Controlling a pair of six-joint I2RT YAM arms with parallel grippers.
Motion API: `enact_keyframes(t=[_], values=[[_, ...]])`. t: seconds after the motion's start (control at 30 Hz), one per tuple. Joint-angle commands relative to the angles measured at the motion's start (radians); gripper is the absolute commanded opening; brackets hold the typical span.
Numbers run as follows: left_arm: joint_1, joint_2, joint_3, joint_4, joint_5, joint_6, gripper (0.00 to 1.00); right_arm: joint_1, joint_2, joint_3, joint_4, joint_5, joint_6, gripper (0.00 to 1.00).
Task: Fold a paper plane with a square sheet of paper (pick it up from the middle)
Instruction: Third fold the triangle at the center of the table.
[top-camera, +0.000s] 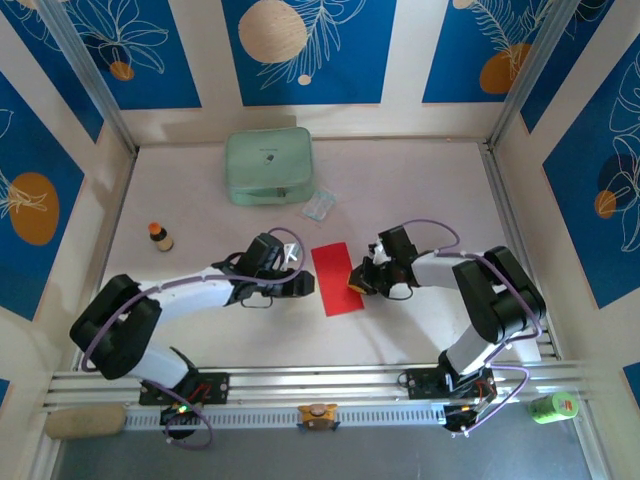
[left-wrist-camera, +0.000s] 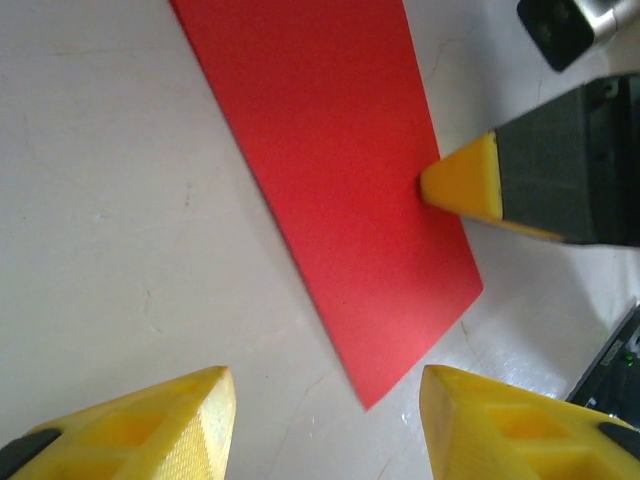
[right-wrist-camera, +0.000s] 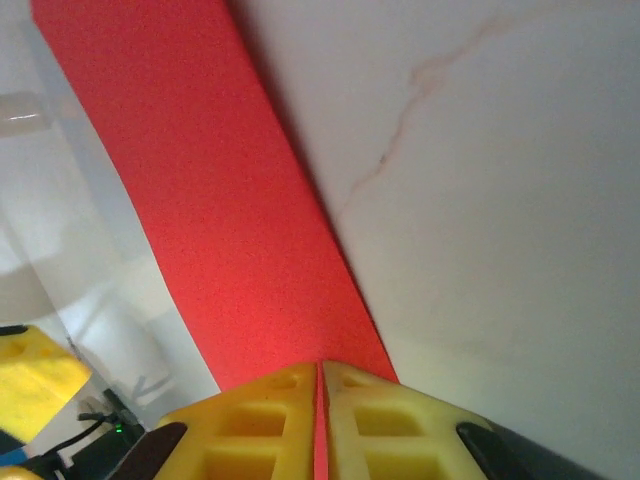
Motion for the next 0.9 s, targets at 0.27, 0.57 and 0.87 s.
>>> enact_keyframes(t=[0.27,0.57,0.87], values=[[0.046,0.116,0.004,0.123,0.114,-0.11,0.43,0.105,0.016,-0.059,0.121,0.018,0.274,0.11],[0.046,0.163,0.01,0.136,0.128,-0.131,0.38,0.112,0.003,-0.052,0.071,0.057,0.272,0.08],[0.047,0.21,0.019,0.152,0.145,-0.149,0.35,0.112,0.006,-0.049,0.066,0.053,0.265,0.08]])
